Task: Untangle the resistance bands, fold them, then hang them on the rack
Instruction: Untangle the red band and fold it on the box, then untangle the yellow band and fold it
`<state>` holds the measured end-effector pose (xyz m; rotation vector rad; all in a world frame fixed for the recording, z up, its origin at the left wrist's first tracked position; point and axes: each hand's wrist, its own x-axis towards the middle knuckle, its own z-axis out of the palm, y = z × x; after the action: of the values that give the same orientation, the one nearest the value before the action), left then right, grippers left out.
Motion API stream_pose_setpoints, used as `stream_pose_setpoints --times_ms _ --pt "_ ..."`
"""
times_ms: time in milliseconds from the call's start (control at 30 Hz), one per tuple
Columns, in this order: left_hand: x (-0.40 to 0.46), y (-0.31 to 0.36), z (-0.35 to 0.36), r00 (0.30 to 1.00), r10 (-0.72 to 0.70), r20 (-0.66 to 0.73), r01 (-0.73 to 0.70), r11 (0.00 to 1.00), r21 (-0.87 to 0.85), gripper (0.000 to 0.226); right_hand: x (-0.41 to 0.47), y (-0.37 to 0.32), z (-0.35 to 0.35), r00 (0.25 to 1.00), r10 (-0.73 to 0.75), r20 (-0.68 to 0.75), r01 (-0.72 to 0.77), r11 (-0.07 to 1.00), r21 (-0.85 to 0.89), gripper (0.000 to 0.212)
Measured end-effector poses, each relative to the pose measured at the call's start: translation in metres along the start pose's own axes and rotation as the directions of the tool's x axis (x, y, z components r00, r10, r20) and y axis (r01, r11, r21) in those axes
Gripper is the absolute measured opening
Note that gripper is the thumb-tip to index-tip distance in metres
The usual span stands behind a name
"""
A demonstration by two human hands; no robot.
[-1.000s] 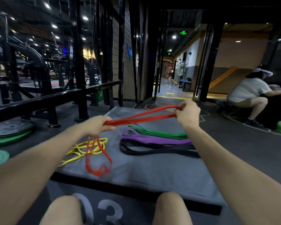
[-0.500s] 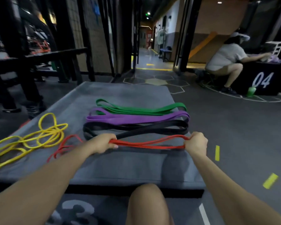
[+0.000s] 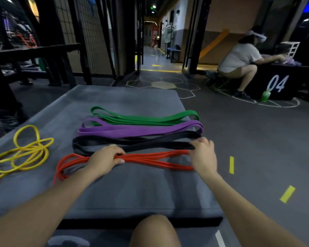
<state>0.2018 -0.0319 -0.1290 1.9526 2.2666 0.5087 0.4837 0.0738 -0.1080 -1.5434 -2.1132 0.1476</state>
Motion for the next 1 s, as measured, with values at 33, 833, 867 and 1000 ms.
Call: stream_pose_setpoints --times_ms 33,833,867,1000 --pt "-0.001 0.001 -0.001 1.000 -0.001 -0.009 0.001 1.000 -0.007 0.028 -0.001 -0.016 0.002 0.994 -0.107 0.033 0.105 0.993 0.051 0.035" --pt "-0.076 -0.088 -0.045 1.000 -0.010 0.016 0.002 0.896 0.445 0.047 -0.034 -0.125 0.079 0.952 -0.280 0.125 0.258 0.952 0.165 0.026" --pt "-0.076 -0.088 -0.045 1.000 -0.016 0.026 0.002 0.891 0.453 0.046 -0.034 -0.125 0.078 0.951 -0.280 0.128 0.259 0.953 0.158 0.026" --pt "-0.069 -0.083 -0.056 0.992 -0.073 0.099 0.014 0.868 0.496 0.033 -0.034 -0.128 0.074 0.951 -0.272 0.144 0.257 0.959 0.117 0.026"
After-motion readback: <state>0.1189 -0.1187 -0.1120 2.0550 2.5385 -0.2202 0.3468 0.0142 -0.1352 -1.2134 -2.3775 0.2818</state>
